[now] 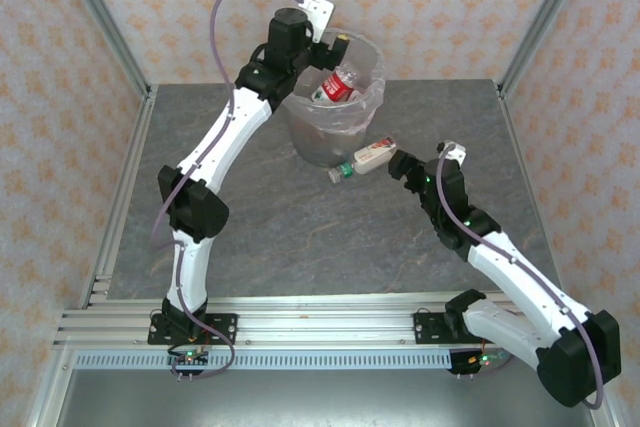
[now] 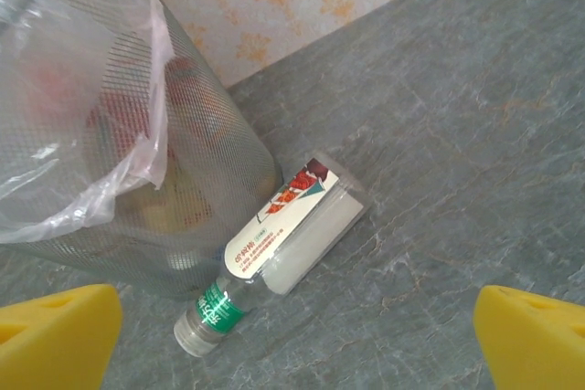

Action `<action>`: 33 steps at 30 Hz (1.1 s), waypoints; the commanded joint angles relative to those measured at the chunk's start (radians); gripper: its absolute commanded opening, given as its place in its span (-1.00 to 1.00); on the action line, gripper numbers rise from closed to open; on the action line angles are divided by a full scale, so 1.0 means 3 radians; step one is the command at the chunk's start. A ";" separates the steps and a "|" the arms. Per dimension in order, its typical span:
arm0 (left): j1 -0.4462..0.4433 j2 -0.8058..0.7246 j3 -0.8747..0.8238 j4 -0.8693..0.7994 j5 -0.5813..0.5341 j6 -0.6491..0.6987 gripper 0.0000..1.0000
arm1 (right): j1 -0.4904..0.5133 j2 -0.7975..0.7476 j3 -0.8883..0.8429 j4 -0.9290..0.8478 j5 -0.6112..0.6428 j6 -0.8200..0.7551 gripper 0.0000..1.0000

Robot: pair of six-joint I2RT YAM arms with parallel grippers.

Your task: Put the plastic bottles in the bin

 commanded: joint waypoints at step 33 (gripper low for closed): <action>-0.0038 -0.3472 -0.4286 0.0409 -0.1198 -0.2084 1.00 | -0.0399 0.1631 0.0533 0.0456 -0.0903 0.1349 0.98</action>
